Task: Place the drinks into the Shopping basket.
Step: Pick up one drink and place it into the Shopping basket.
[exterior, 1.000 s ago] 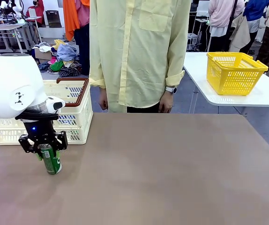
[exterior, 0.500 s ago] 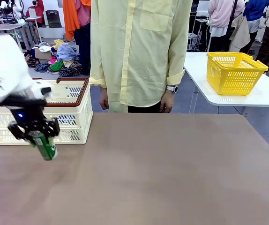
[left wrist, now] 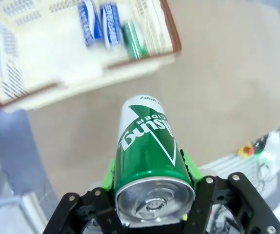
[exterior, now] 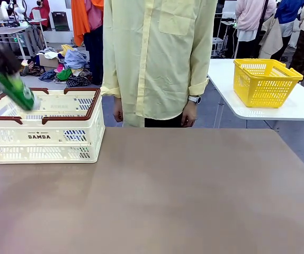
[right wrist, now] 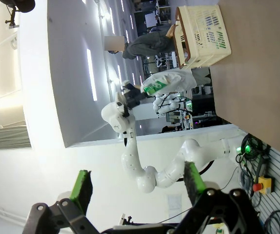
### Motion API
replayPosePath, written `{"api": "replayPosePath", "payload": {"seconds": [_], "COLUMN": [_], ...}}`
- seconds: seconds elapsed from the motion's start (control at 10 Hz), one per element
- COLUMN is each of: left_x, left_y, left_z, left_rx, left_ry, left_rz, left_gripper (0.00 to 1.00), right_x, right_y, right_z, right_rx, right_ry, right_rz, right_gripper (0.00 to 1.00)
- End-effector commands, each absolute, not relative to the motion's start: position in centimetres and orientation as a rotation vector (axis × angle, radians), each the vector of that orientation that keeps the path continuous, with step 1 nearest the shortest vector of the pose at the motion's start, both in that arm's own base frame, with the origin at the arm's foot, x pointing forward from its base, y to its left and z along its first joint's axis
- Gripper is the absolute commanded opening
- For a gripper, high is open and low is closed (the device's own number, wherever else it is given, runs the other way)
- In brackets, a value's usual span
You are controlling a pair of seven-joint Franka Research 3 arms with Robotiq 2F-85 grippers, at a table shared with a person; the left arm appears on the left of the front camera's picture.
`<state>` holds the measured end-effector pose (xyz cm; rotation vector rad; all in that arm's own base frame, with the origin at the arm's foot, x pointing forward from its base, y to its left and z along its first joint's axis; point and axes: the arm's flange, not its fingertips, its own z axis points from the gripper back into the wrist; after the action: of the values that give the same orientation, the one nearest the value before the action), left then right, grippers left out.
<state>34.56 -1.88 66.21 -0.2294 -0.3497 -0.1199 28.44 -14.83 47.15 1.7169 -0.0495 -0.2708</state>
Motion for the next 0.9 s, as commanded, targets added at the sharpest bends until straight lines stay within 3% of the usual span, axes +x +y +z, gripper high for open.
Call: {"api": "replayPosePath", "payload": {"seconds": [0.0, 0.5, 0.7, 0.8], "left_x": [40.3, 51.9, 53.7, 52.2], "left_y": [-0.1, 4.2, 4.8, 5.1], "left_z": [65.3, 56.7, 54.1, 53.5], "left_rx": [-0.220, -0.079, -0.109, -0.087], "left_ry": [-0.423, -0.157, -0.127, -0.159], "left_rz": [-0.169, 0.039, 0.089, 0.034], "left_gripper": [0.00, 0.00, 0.00, 0.00], "right_x": [28.5, 28.5, 28.5, 28.5], "right_y": [-14.9, -14.9, -14.9, -14.9], "right_z": [47.7, 47.7, 47.7, 47.7], "right_rx": [1.725, 1.725, 1.725, 1.725], "right_ry": [-0.044, -0.044, -0.044, -0.044], "right_rz": [-0.275, -0.275, -0.275, -0.275], "right_gripper": [1.00, 1.00, 1.00, 1.00]}}
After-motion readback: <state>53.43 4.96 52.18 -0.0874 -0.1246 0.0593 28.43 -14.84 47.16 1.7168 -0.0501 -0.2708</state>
